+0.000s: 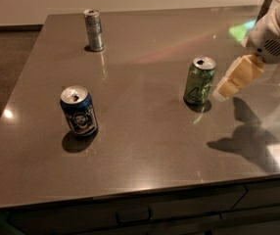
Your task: Move green can near redbull can
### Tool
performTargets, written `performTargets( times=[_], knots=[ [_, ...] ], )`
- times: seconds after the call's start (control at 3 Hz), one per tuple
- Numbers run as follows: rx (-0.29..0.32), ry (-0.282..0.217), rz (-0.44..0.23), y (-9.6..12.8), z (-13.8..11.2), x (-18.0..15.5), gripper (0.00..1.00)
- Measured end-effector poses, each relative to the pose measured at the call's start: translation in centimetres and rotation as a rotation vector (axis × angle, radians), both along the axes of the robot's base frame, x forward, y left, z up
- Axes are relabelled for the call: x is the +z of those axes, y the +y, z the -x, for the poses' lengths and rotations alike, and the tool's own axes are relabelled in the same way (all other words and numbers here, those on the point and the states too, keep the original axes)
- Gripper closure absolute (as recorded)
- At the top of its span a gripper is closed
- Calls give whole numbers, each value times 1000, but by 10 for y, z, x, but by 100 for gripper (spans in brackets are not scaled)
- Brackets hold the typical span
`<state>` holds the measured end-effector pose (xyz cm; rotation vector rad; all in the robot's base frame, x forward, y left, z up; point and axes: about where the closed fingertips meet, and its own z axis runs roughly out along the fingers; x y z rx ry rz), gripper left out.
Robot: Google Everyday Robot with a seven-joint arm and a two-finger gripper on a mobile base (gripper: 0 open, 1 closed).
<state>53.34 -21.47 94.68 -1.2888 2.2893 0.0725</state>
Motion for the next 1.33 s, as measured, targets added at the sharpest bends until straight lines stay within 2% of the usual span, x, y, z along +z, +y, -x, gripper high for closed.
performTargets(
  times=[0.33, 1.0, 1.33],
  knots=[
    [-35, -16, -53, 8, -19, -13, 0],
    [-49, -24, -130, 27, -45, -34, 0],
    [-45, -24, -147, 34, -51, -41, 11]
  ],
)
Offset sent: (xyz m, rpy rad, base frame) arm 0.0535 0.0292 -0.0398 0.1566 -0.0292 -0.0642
